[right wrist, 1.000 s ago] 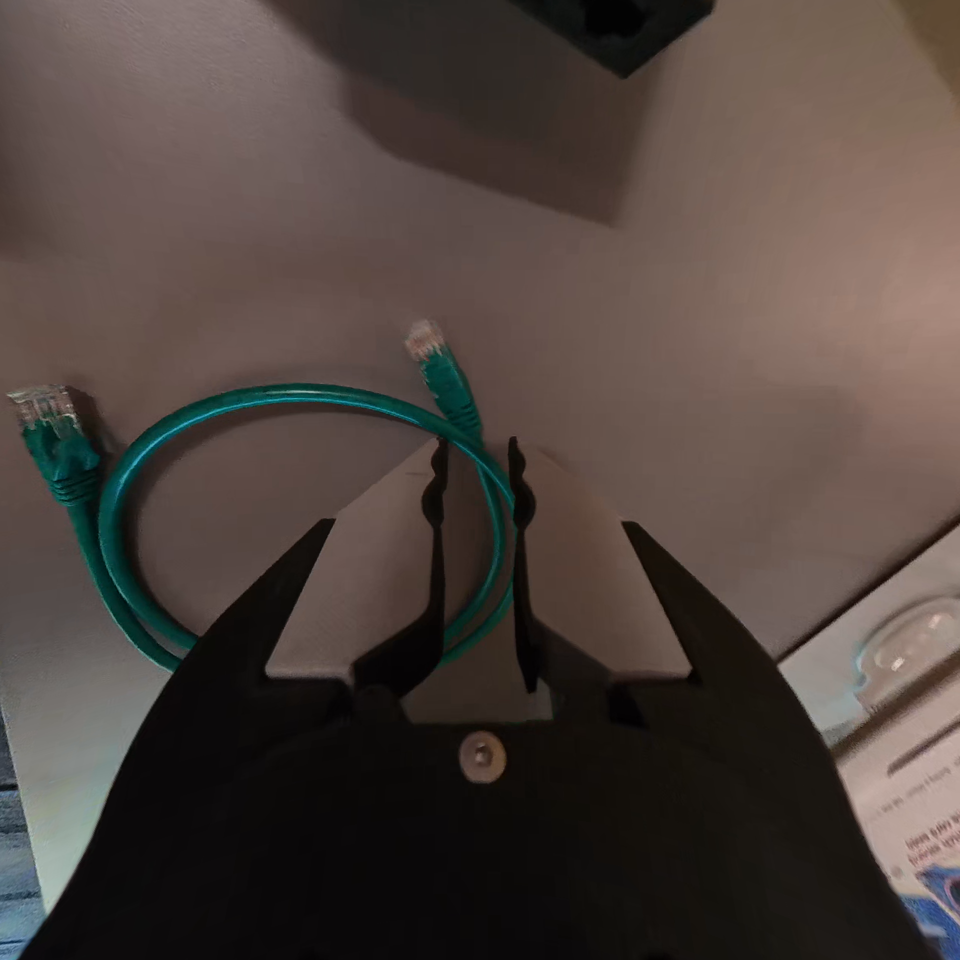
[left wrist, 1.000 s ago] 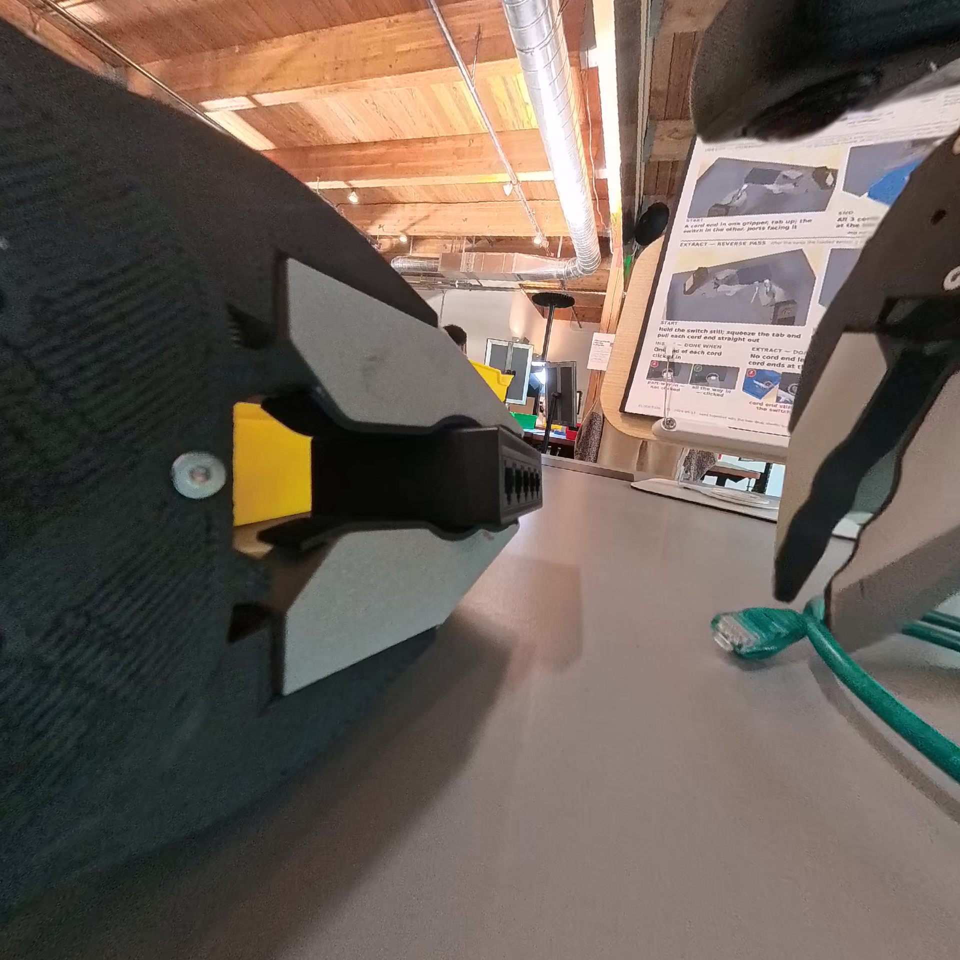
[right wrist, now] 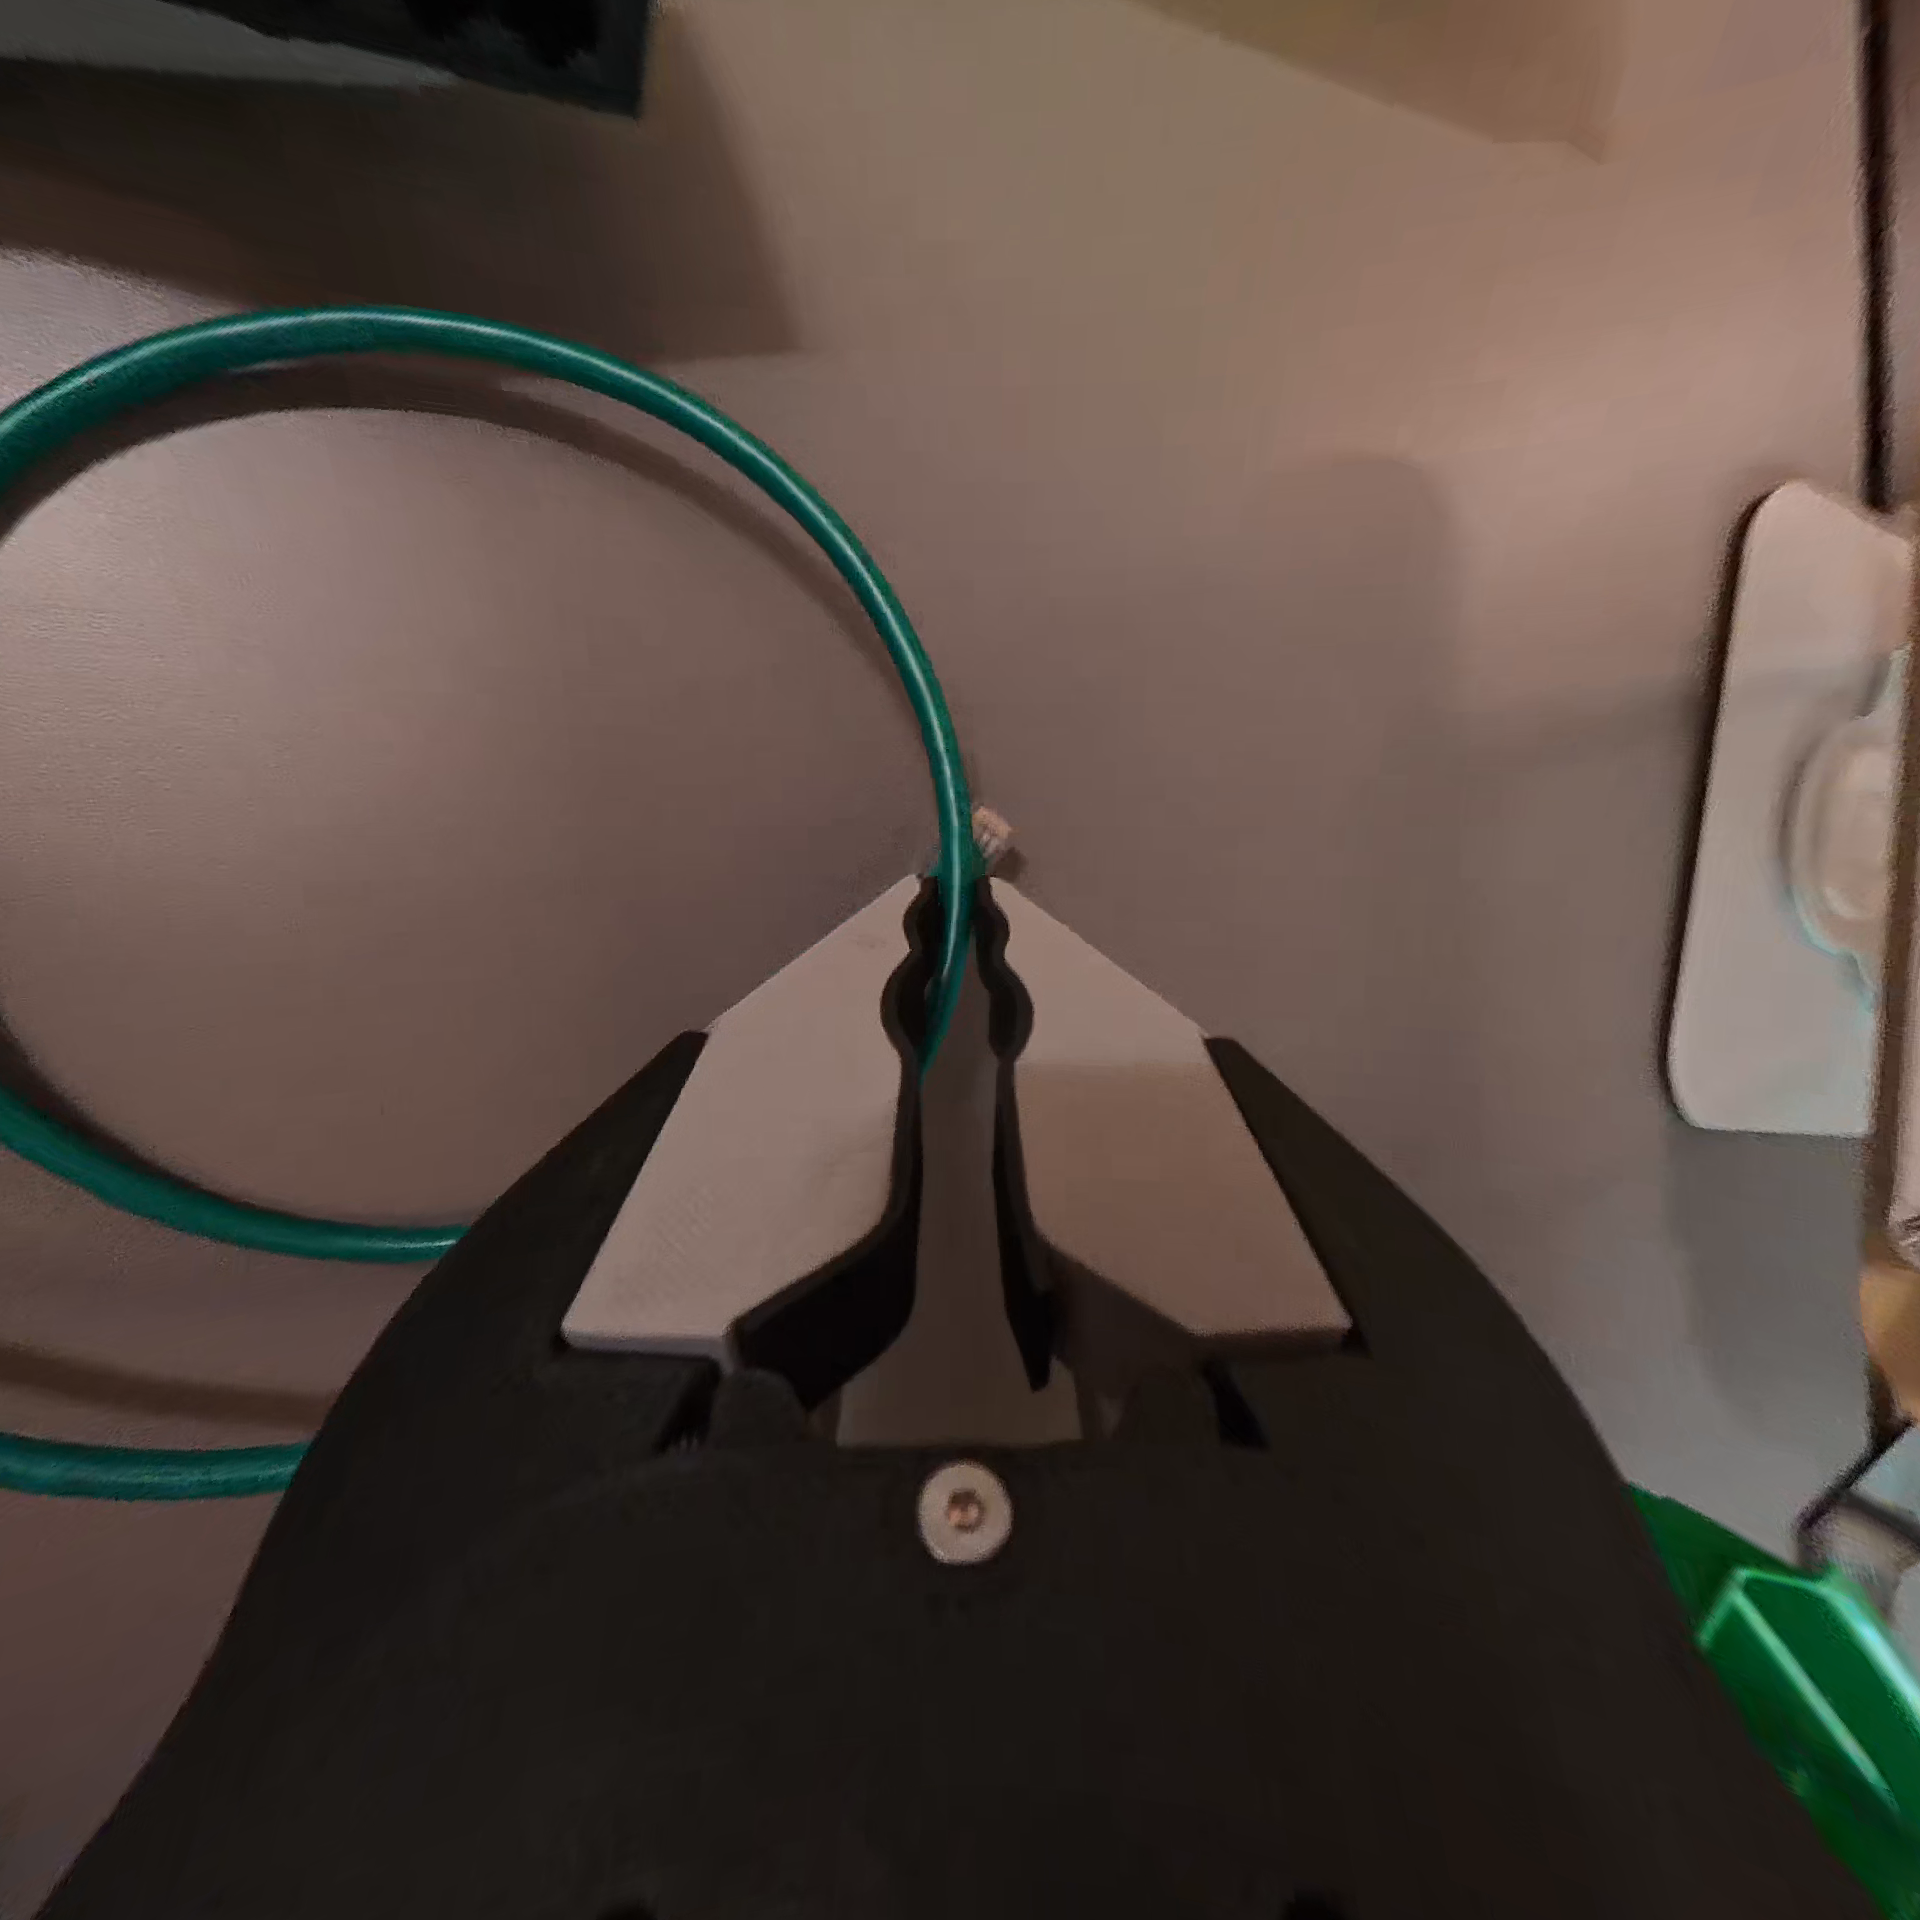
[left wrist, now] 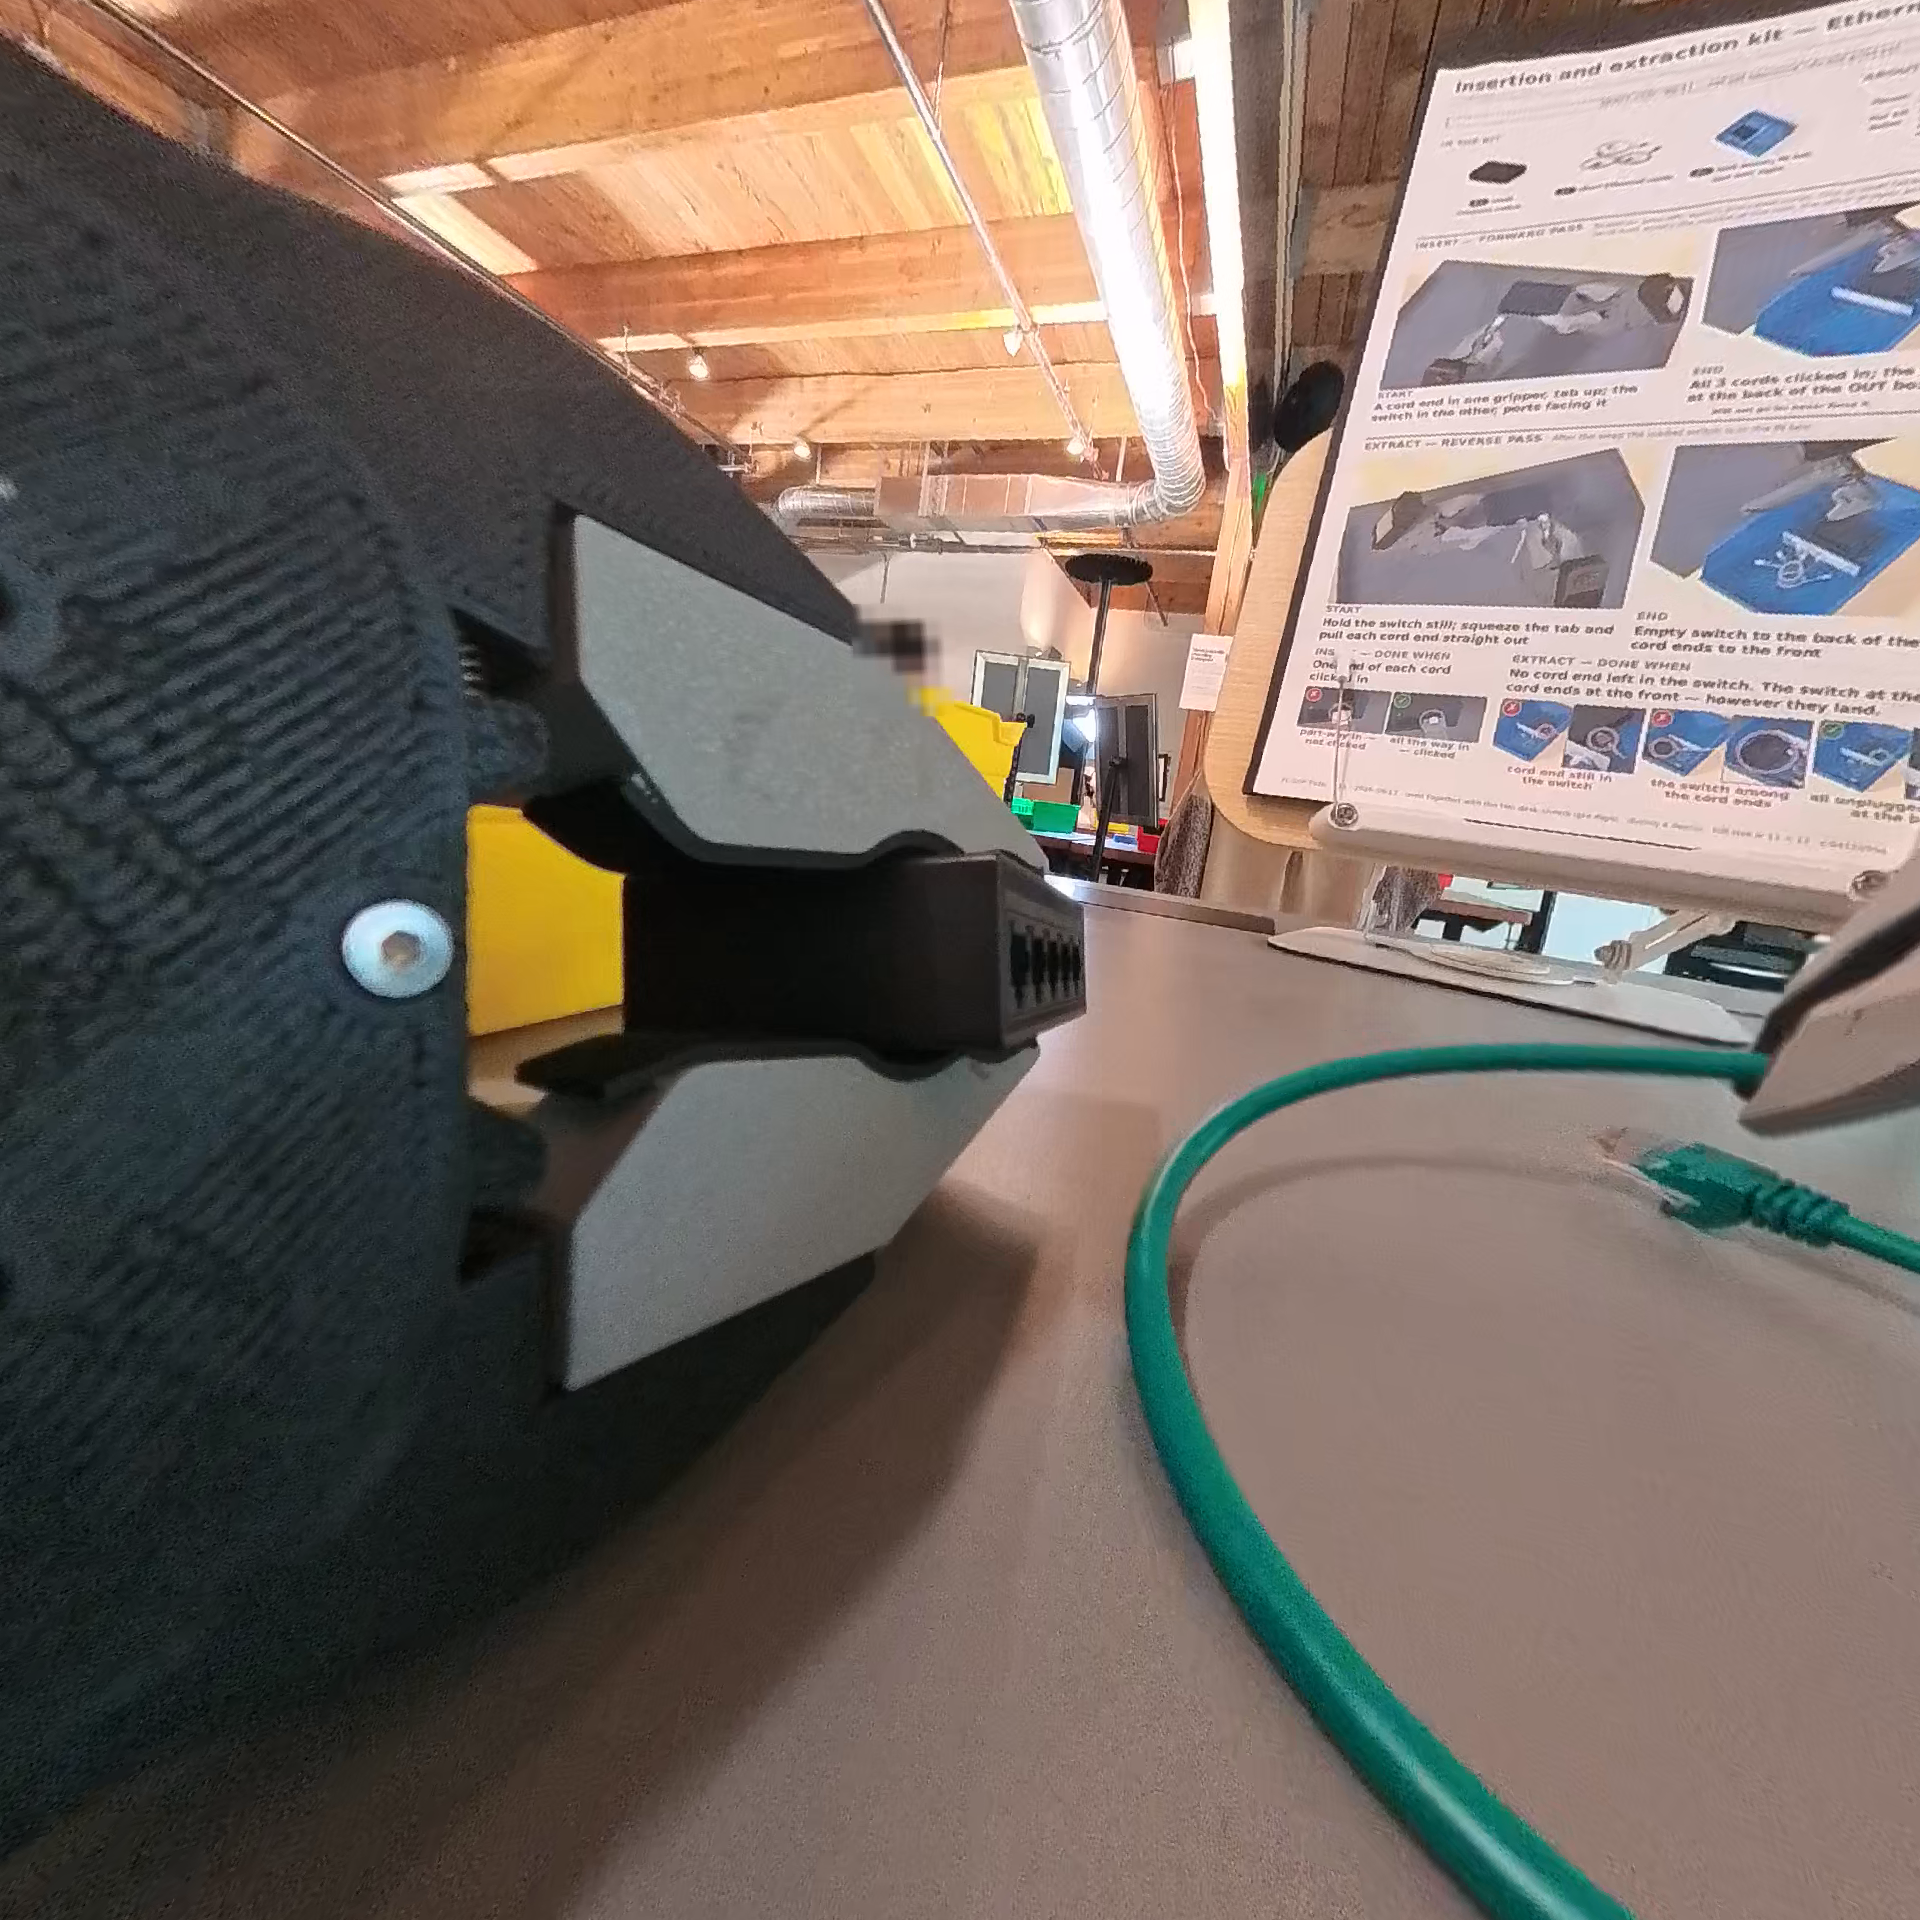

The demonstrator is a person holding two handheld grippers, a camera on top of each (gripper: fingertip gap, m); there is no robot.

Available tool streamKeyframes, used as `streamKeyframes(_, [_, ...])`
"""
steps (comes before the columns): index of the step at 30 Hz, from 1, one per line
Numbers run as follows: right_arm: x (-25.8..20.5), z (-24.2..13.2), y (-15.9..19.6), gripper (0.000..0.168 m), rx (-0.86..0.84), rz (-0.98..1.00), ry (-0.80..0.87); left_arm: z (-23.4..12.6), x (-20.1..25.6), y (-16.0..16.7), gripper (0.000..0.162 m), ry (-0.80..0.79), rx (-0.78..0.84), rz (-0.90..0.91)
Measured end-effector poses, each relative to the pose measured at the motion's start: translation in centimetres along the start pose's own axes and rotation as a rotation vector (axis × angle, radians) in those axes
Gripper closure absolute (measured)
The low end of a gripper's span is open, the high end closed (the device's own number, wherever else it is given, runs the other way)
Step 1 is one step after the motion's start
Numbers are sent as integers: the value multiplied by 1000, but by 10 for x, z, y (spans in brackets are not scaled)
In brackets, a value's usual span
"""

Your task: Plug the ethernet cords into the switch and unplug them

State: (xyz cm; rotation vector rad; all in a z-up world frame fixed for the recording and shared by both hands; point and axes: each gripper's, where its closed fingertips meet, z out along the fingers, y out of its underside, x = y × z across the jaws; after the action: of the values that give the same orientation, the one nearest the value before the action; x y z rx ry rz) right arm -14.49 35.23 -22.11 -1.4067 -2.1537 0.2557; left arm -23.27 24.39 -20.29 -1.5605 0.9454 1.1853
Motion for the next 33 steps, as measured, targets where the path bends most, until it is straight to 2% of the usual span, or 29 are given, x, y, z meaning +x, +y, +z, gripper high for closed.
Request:
streamKeyframes(2, [3,5,8,153,-47,65,3,0,0,1,135,0,-2,-1])
streamKeyframes(7, [7,-10,12,146,-50,281,40,0,0,1,135,3,-3,-2])
streamKeyframes(11, [8,-22,21,141,-103,358,125,0,1,0,135,3,0,0])
streamKeyframes(14, [9,-23,22,145,-106,344,161,0,1,0,135,5,-2,1])
streamKeyframes(15, [11,-18,27,166,-131,324,156,1,1,0,135,5,-3,1])
streamKeyframes(17, [20,-10,37,167,-200,293,180,0,1,0,135,3,-3,4])
streamKeyframes(21, [31,-28,8,167,-99,241,185,0,0,1,135,4,-5,-7])
streamKeyframes(25, [19,-66,-44,167,84,241,15,1,0,1,135,3,-3,-4])
streamKeyframes(29, [-5,-124,-93,167,304,209,-204,0,-3,1,136,-9,0,-16])
streamKeyframes(33, [19,-163,-102,167,379,184,-144,0,-9,5,135,-31,-18,-50])
